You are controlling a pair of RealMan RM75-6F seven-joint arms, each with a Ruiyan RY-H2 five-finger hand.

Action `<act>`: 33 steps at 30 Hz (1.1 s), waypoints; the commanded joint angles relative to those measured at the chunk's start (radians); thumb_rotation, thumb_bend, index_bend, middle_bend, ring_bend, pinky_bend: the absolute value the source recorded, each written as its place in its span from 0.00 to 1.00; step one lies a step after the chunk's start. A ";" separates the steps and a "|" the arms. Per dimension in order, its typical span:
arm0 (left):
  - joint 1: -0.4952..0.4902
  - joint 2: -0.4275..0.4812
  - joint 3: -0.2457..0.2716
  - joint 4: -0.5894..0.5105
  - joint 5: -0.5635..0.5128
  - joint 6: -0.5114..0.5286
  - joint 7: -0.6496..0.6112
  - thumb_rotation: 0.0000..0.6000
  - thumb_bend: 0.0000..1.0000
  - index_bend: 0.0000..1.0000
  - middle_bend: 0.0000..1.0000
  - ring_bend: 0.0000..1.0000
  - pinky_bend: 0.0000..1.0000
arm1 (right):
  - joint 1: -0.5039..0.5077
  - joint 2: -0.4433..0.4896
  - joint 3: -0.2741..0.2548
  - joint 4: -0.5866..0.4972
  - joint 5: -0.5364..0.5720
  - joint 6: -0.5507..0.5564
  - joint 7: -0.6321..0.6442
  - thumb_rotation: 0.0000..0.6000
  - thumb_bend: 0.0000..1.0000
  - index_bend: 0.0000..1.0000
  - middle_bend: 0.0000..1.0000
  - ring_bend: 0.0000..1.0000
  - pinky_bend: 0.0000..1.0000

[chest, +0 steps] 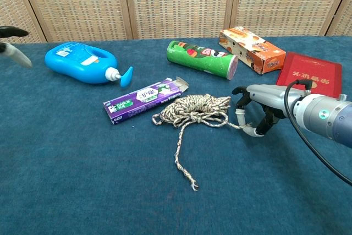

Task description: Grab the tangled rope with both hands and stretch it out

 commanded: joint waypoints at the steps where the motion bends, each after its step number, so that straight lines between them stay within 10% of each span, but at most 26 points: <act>1: -0.146 -0.044 -0.024 0.027 0.101 -0.133 -0.078 1.00 0.12 0.42 0.00 0.00 0.00 | 0.003 0.000 0.001 -0.001 0.003 -0.004 0.001 1.00 0.43 0.69 0.00 0.00 0.00; 10: -0.375 -0.234 -0.043 0.140 0.164 -0.333 -0.132 1.00 0.16 0.48 0.00 0.00 0.00 | 0.024 -0.023 0.014 0.051 0.024 -0.063 0.036 1.00 0.43 0.69 0.00 0.00 0.00; 33: -0.541 -0.446 -0.016 0.338 0.029 -0.503 -0.074 1.00 0.22 0.52 0.00 0.00 0.00 | 0.050 -0.058 0.023 0.134 0.032 -0.124 0.106 1.00 0.43 0.69 0.00 0.00 0.00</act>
